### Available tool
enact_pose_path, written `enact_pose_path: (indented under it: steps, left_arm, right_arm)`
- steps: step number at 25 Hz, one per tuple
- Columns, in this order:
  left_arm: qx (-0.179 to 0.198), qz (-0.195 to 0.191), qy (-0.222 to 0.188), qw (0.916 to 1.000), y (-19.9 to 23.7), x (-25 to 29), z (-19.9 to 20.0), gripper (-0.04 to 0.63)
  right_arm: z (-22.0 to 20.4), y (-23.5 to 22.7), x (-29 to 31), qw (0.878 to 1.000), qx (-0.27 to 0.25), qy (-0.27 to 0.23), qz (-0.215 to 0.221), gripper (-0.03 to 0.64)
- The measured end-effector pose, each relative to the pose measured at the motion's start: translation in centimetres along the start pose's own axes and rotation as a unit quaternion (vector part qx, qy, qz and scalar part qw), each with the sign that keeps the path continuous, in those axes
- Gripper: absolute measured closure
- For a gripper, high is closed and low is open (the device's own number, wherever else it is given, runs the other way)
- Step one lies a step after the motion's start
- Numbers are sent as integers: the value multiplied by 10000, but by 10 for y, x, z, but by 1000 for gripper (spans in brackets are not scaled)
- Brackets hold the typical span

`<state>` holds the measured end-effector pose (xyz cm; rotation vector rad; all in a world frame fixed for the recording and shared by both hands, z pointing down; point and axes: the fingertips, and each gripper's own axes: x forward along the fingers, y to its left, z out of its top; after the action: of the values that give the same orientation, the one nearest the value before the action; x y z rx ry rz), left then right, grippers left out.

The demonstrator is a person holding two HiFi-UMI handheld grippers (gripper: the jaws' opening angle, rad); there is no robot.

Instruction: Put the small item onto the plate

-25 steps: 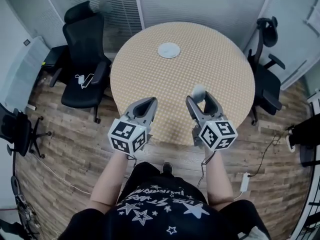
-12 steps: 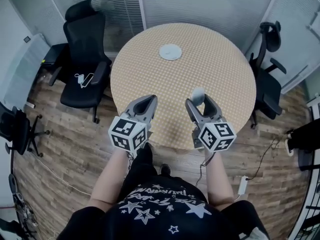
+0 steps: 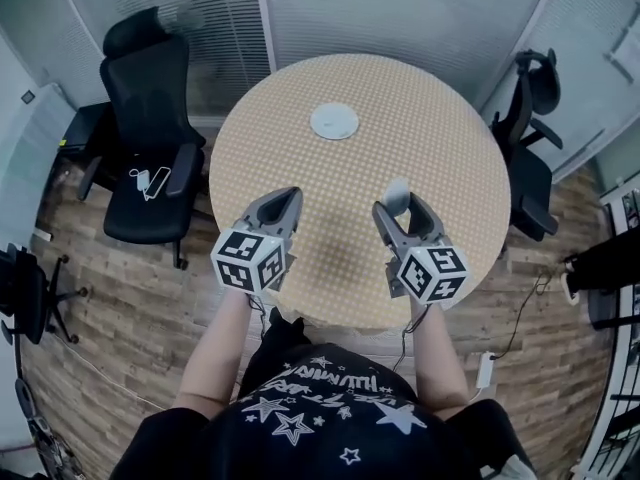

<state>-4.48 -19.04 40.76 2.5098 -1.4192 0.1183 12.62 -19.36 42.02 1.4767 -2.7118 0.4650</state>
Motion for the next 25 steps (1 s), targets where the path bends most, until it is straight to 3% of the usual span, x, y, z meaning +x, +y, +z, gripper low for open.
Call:
enact_pose_path:
  steps: [15, 25]
  left_arm:
    - [221, -447, 176, 9986, 111, 89, 37, 591]
    - [241, -800, 510, 9952, 160, 154, 16, 591]
  right_arm:
    - [16, -19, 131, 9985, 11, 249, -485, 304]
    - [-1, -39, 219, 9956, 93, 677, -644, 304]
